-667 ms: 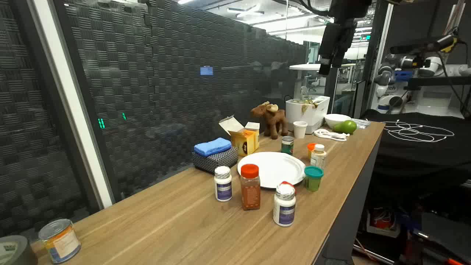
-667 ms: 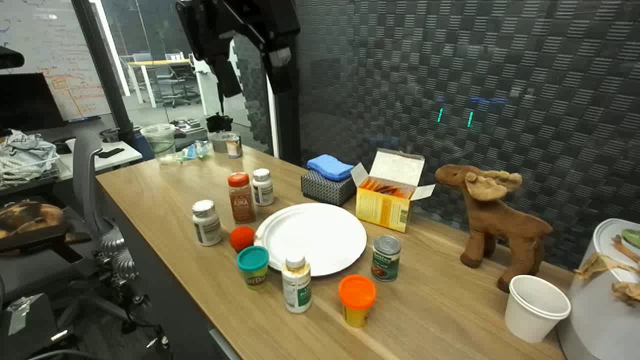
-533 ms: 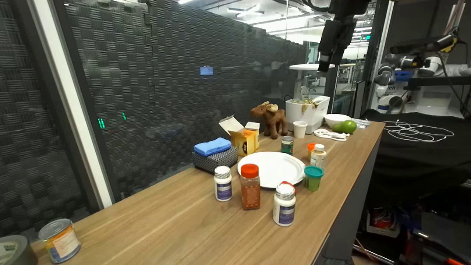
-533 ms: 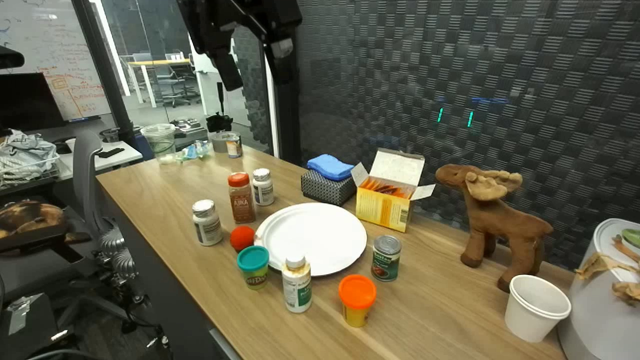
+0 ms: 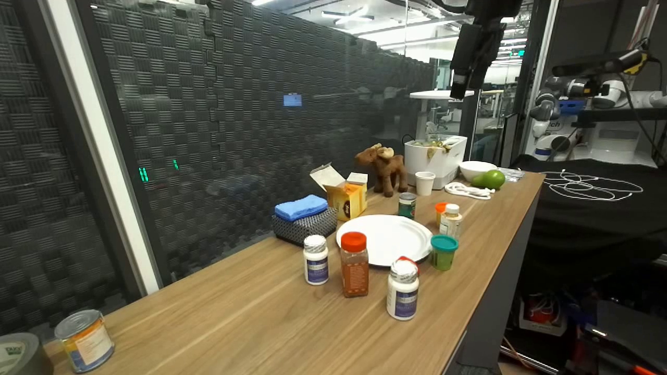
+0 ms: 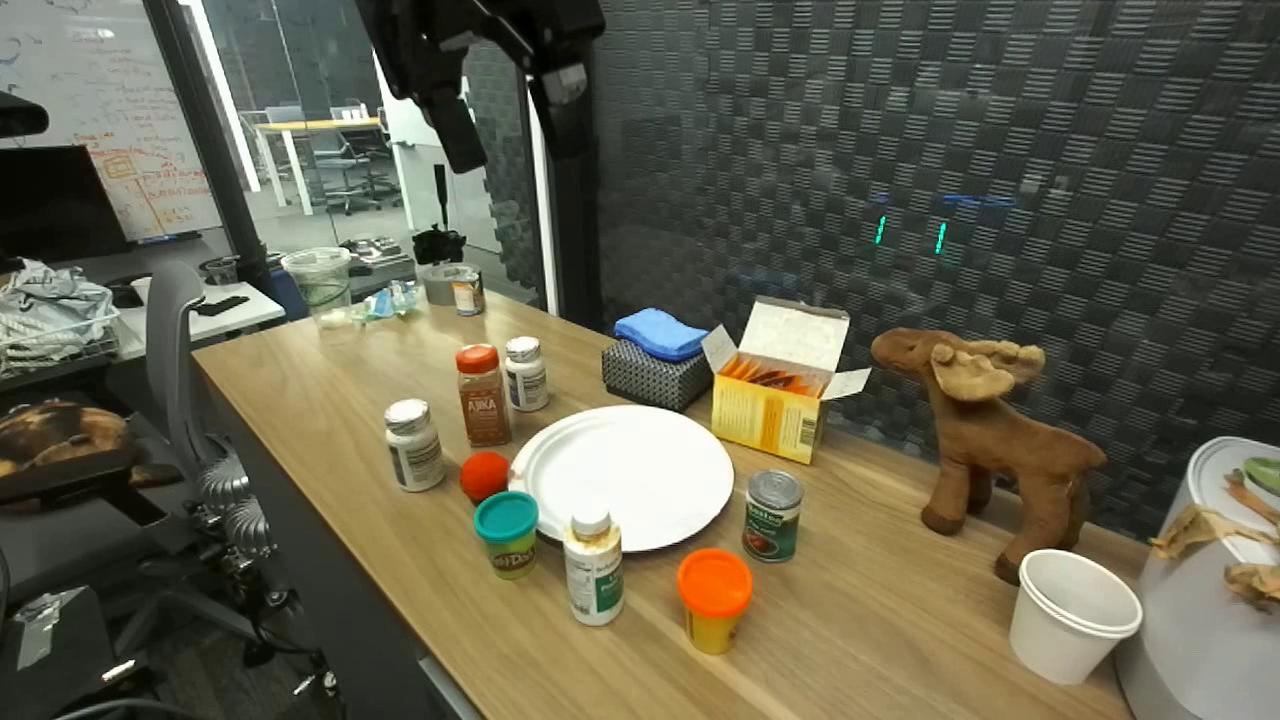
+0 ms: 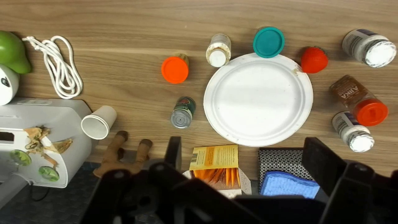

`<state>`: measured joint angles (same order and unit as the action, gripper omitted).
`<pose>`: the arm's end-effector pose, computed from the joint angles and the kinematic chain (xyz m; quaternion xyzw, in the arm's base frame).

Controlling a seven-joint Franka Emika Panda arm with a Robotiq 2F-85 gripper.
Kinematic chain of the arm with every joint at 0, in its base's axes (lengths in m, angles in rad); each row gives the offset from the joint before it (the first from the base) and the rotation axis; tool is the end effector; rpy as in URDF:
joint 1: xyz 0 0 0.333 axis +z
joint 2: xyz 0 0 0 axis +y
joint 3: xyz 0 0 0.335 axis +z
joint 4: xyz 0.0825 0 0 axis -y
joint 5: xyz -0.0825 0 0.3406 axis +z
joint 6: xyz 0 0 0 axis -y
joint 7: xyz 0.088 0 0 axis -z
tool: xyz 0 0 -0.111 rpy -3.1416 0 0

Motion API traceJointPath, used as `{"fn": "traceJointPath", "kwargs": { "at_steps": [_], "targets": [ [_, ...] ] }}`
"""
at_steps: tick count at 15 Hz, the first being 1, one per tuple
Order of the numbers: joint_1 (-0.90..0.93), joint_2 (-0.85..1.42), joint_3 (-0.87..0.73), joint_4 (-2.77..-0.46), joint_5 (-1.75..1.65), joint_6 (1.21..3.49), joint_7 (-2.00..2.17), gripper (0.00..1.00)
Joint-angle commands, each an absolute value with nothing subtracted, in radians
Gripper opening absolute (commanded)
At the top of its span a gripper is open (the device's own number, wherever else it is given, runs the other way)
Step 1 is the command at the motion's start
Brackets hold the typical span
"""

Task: Put the bottles on the tray

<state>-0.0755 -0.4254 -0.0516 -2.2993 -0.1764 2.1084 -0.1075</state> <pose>0.3937 -0.0623 0.5621 0.9903 0.0273 0.1079 0.0828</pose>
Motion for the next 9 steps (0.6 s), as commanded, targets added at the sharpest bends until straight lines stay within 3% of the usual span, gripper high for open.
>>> {"fn": "traceJointPath", "kwargs": {
  "at_steps": [1,9],
  "targets": [
    [-0.068,-0.408,-0.058,-2.288,-0.178,2.120,-0.117,1.00],
    [-0.069,-0.113,-0.054,-2.216,-0.176,2.285,-0.083,1.00]
  ]
}}
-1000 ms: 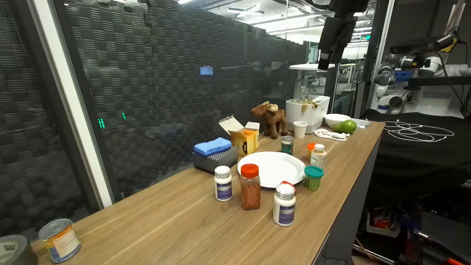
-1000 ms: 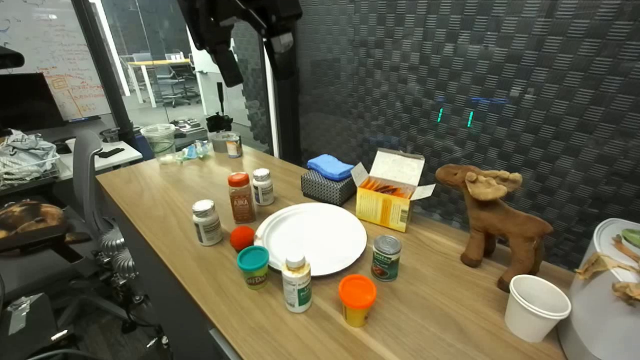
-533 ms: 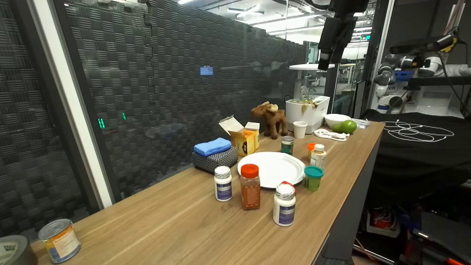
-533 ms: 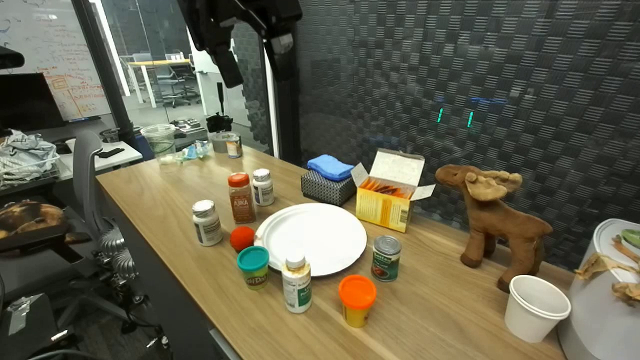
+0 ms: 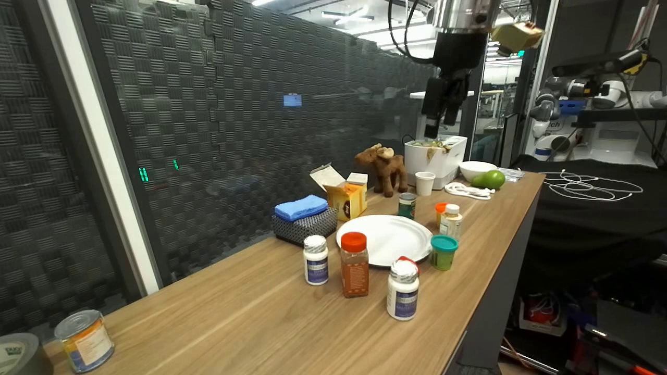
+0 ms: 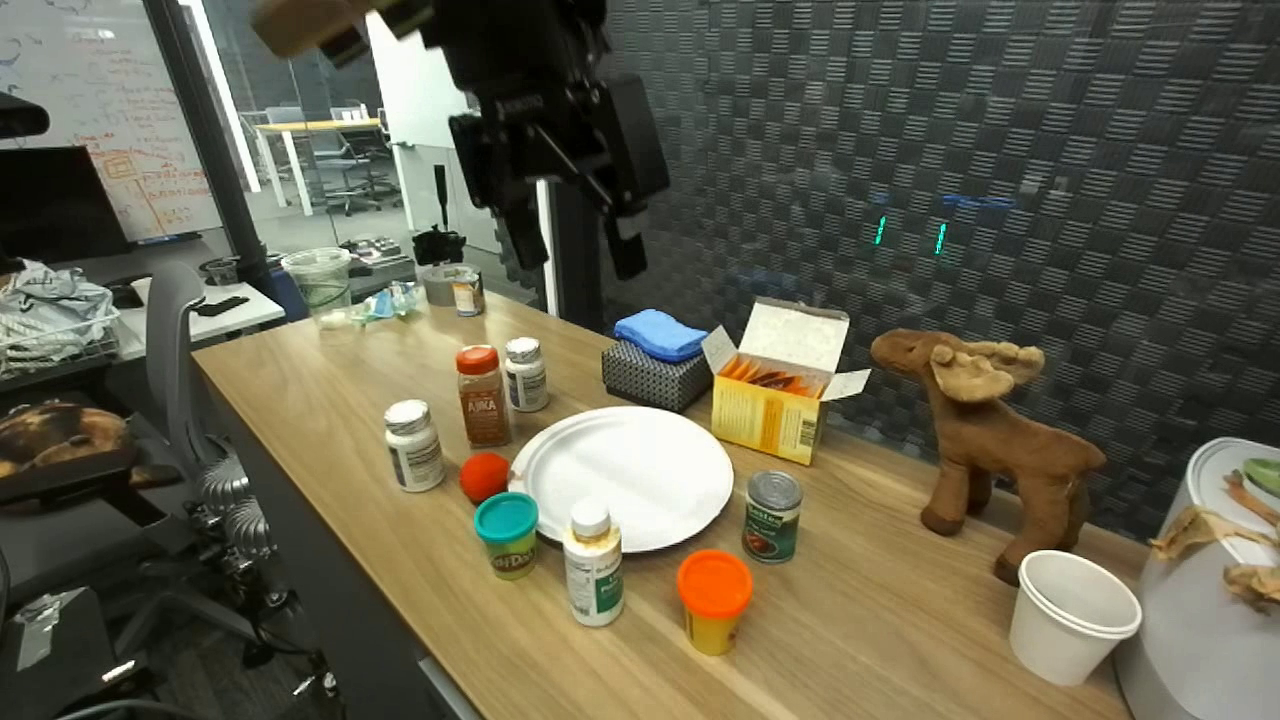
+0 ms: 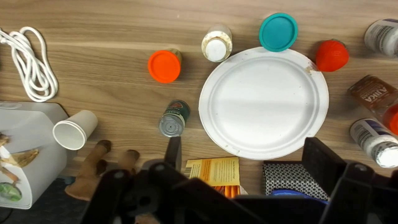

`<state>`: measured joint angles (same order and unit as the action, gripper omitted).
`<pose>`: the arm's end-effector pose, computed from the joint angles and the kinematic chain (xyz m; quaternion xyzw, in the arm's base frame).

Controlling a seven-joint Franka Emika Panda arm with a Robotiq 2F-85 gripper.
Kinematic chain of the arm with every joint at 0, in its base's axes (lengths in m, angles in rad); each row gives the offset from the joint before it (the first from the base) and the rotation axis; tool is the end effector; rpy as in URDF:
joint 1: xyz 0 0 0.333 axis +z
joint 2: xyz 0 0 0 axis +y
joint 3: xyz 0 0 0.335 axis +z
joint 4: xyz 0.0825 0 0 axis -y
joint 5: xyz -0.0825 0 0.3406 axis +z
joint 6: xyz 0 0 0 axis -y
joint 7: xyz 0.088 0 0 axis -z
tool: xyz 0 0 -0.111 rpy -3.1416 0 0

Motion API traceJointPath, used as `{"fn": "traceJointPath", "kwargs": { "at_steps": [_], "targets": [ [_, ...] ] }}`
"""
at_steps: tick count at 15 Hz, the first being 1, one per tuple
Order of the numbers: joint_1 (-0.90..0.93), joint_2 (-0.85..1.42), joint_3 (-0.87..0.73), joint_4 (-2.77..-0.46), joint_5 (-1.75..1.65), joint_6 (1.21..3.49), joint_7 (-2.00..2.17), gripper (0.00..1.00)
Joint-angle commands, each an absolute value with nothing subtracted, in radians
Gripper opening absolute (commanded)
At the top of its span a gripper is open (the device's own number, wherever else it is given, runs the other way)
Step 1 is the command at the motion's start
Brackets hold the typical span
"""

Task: Put the bottles on the tray

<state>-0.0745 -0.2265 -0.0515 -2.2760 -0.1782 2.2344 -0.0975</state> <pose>0.4482 -0.0641 0.5016 0.9928 0.0341 0.0839 0.0789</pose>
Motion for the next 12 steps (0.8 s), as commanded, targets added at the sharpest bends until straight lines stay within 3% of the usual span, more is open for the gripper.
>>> {"fn": "traceJointPath", "kwargs": {
  "at_steps": [1,12],
  "targets": [
    [-0.075,-0.071,-0.054,-2.205,-0.191,2.307,-0.073,1.00],
    [-0.124,0.283,-0.096,-1.985,-0.099,2.356,-0.108,1.00]
  ]
}}
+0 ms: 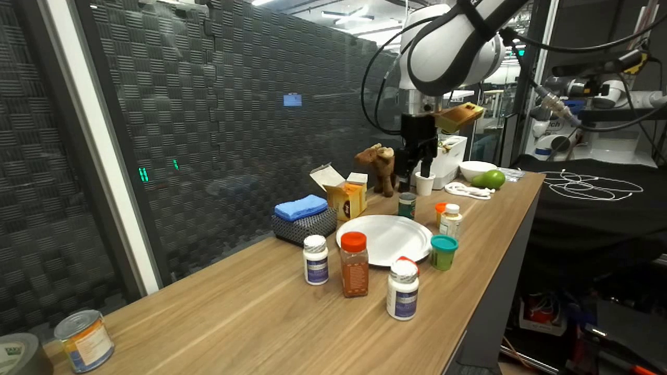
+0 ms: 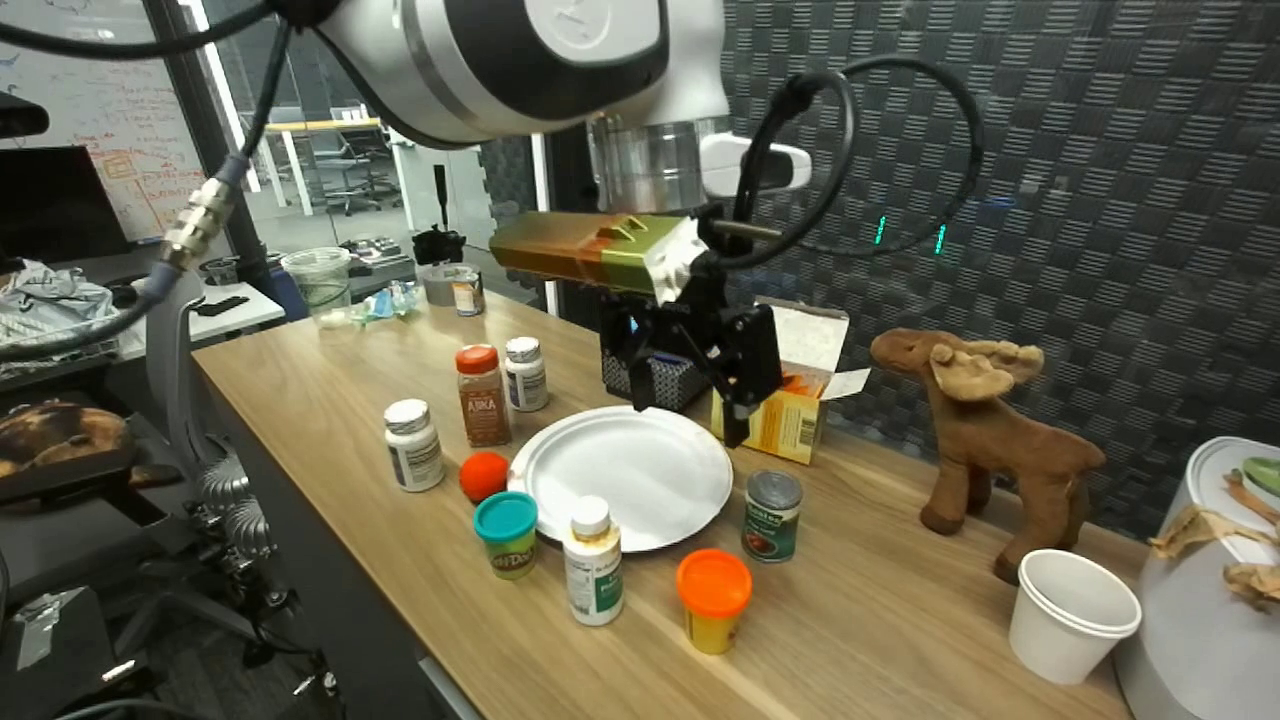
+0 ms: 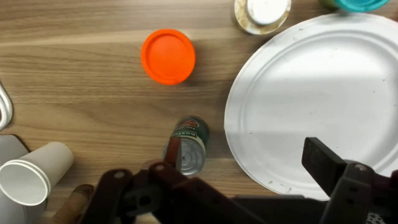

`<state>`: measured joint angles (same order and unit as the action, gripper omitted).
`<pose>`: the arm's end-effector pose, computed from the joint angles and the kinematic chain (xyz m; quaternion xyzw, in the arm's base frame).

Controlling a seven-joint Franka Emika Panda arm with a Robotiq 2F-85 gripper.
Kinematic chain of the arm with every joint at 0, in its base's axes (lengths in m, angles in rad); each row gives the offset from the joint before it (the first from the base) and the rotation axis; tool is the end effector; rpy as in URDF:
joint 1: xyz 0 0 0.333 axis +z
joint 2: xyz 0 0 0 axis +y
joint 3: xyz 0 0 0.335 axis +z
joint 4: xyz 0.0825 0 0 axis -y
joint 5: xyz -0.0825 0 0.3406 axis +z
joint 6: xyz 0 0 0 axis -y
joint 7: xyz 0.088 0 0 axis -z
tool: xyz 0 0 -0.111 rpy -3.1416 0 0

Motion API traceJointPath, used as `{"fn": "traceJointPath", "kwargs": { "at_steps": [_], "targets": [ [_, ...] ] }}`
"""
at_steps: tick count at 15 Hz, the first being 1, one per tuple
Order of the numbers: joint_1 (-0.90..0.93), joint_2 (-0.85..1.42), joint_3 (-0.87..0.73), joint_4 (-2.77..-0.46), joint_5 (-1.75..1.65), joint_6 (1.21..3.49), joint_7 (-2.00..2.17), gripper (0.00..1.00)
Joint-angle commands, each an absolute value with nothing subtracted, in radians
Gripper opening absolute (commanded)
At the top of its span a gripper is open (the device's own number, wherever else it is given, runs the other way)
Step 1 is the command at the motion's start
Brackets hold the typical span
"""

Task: Put the bottles on the tray

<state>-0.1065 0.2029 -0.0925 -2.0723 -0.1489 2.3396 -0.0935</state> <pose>0.5452 -0.1108 0.3824 0.9974 -0.0014 0.0224 0.0684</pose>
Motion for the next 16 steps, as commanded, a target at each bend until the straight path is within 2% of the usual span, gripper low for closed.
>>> {"fn": "traceJointPath", "kwargs": {
  "at_steps": [1,16],
  "targets": [
    [-0.130,0.307,-0.098,-1.965,-0.092,2.361,-0.101,1.00],
    [-0.181,0.472,-0.107,-1.828,-0.050,2.356,-0.099,1.00]
  ]
}}
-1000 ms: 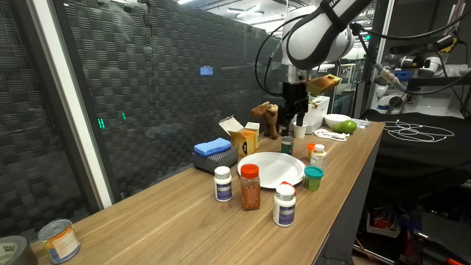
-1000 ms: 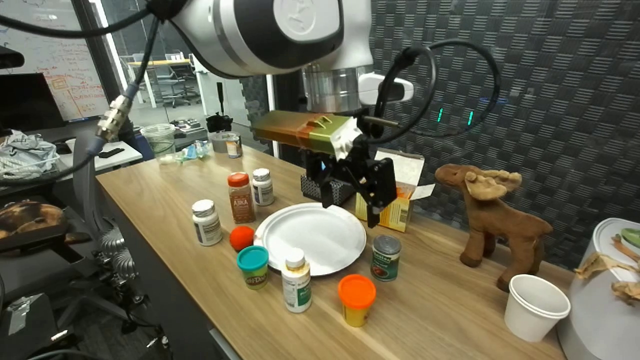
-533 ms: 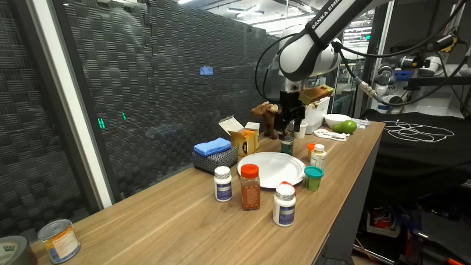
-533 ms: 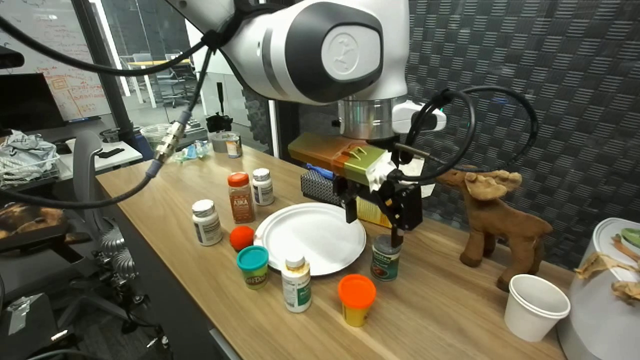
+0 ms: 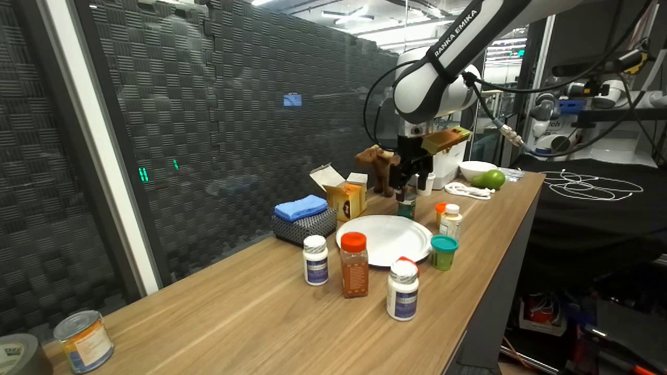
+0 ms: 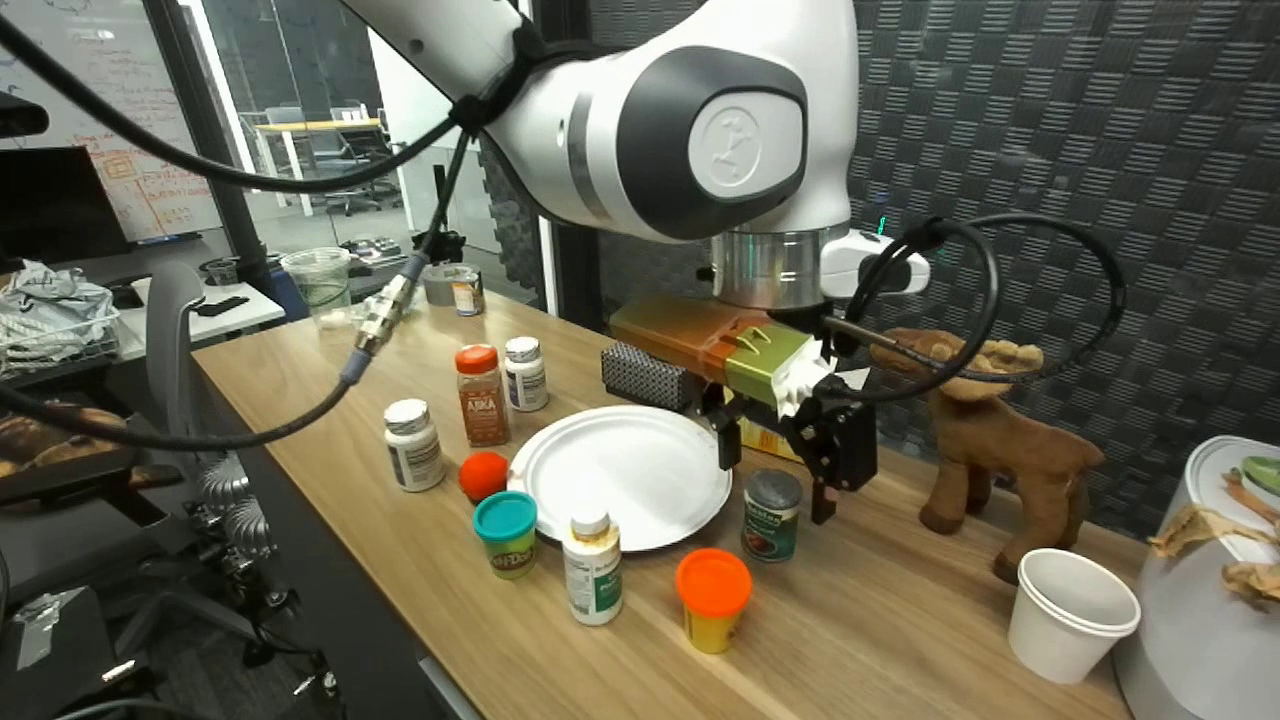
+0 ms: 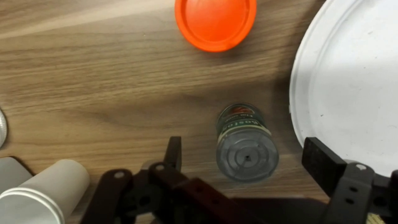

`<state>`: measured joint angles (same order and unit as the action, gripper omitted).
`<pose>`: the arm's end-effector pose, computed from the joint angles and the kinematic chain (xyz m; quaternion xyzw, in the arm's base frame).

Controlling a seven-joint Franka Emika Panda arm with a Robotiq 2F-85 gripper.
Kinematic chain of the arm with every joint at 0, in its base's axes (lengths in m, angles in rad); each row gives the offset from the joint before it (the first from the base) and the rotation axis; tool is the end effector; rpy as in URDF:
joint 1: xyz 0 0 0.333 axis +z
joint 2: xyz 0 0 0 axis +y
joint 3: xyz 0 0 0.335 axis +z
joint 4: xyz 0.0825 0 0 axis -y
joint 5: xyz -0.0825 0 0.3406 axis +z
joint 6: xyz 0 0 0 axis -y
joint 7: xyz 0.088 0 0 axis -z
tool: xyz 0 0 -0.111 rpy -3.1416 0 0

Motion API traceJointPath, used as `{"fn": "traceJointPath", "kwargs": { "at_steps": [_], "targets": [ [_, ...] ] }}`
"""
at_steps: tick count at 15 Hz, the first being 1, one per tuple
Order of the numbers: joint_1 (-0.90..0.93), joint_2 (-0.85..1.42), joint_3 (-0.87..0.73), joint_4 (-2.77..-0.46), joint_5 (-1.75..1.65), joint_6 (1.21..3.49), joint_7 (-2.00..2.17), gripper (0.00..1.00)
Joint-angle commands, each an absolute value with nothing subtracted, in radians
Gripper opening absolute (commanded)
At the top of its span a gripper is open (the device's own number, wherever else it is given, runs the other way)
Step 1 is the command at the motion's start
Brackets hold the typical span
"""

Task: Put the bottles on the tray

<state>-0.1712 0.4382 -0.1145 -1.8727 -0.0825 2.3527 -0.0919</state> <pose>0.5930 -0.1690 0.3270 0.9964 -0.0624 0.0112 0.0571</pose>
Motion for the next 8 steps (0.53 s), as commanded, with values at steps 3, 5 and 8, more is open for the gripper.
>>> {"fn": "traceJointPath", "kwargs": {
  "at_steps": [3,5,8],
  "targets": [
    [-0.178,0.485,-0.105,-1.827,-0.041,2.367,-0.096,0.74],
    [-0.177,0.483,-0.105,-1.835,-0.040,2.382,-0.091,0.63],
    [-0.167,0.456,-0.121,-1.865,-0.063,2.408,-0.070,0.38]
  ]
}}
